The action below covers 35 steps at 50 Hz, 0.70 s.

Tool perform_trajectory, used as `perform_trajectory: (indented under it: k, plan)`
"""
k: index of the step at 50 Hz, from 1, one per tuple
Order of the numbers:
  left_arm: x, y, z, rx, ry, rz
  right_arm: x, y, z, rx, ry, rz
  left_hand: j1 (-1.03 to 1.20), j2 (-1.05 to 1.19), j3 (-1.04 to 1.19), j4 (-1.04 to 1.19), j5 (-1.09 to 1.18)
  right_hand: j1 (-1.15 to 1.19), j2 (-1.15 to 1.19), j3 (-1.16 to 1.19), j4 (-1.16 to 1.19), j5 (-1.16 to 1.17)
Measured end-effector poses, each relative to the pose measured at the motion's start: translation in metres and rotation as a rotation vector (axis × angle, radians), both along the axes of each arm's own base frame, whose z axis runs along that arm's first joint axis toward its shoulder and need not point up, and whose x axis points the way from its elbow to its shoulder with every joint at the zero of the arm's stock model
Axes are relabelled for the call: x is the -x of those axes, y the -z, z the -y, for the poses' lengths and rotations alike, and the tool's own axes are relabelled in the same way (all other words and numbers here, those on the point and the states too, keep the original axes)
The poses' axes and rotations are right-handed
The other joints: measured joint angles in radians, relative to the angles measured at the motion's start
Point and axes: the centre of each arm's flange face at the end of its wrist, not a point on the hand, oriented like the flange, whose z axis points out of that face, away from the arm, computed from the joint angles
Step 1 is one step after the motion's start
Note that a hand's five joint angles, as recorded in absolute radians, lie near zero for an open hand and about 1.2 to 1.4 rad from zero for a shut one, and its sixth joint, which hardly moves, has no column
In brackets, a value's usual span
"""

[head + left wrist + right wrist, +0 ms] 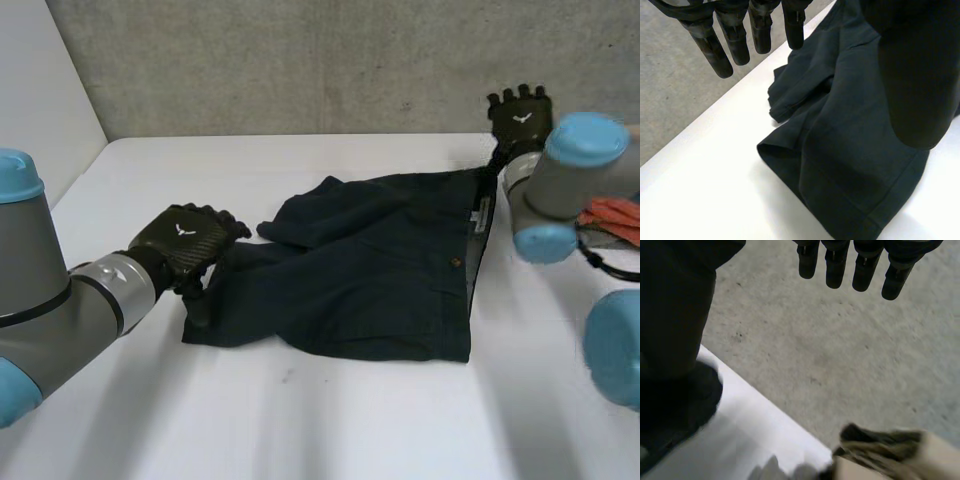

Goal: Fold the laundry.

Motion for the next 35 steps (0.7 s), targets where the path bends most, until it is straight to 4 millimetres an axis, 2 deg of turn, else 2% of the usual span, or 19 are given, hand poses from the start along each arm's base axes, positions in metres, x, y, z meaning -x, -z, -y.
perform_trajectory:
  k: [4, 6, 9, 11, 15, 17, 18, 23, 27, 35]
  plan:
    - [-0.001, -0.001, 0.001, 0.013, -0.023, 0.009, 0.012, -0.034, -0.026, -0.096, 0.047, 0.003, 0.000, 0.000, 0.000, 0.000, 0.000, 0.000, 0.000, 0.000, 0.000, 0.000]
    - [-0.001, 0.000, 0.001, 0.016, -0.038, 0.017, 0.019, -0.052, -0.050, -0.167, 0.055, -0.008, 0.000, 0.000, 0.000, 0.000, 0.000, 0.000, 0.000, 0.000, 0.000, 0.000]
    - [-0.001, 0.002, 0.000, 0.016, -0.062, 0.033, 0.026, -0.064, -0.086, -0.273, 0.036, -0.031, 0.000, 0.000, 0.000, 0.000, 0.000, 0.000, 0.000, 0.000, 0.000, 0.000]
    - [-0.001, 0.004, 0.000, 0.014, -0.072, 0.043, 0.028, -0.065, -0.106, -0.330, 0.014, -0.043, 0.000, 0.000, 0.000, 0.000, 0.000, 0.000, 0.000, 0.000, 0.000, 0.000]
    - [0.001, 0.014, -0.001, -0.004, -0.082, 0.077, 0.030, -0.053, -0.158, -0.482, -0.080, -0.065, 0.000, 0.000, 0.000, 0.000, 0.000, 0.000, 0.000, 0.000, 0.000, 0.000]
    - [0.002, 0.020, -0.001, -0.013, -0.078, 0.091, 0.029, -0.044, -0.177, -0.539, -0.122, -0.069, 0.000, 0.000, 0.000, 0.000, 0.000, 0.000, 0.000, 0.000, 0.000, 0.000]
    - [0.003, 0.024, 0.000, -0.021, -0.072, 0.102, 0.028, -0.035, -0.194, -0.587, -0.160, -0.070, 0.000, 0.000, 0.000, 0.000, 0.000, 0.000, 0.000, 0.000, 0.000, 0.000]
    - [0.009, 0.041, 0.001, -0.049, -0.037, 0.140, 0.020, 0.000, -0.244, -0.712, -0.268, -0.071, 0.004, 0.003, 0.002, 0.004, 0.003, 0.000, 0.000, 0.000, 0.000, 0.000]
    - [0.013, 0.054, 0.005, -0.064, -0.014, 0.170, 0.014, 0.025, -0.267, -0.700, -0.300, -0.073, 0.051, 0.051, 0.042, 0.064, 0.039, 0.055, 0.068, 0.062, 0.061, 0.045]
    - [0.015, 0.073, 0.018, -0.068, -0.007, 0.220, 0.005, 0.050, -0.271, -0.525, -0.283, -0.057, 0.067, 0.065, 0.057, 0.078, 0.052, 0.250, 0.252, 0.252, 0.253, 0.238]
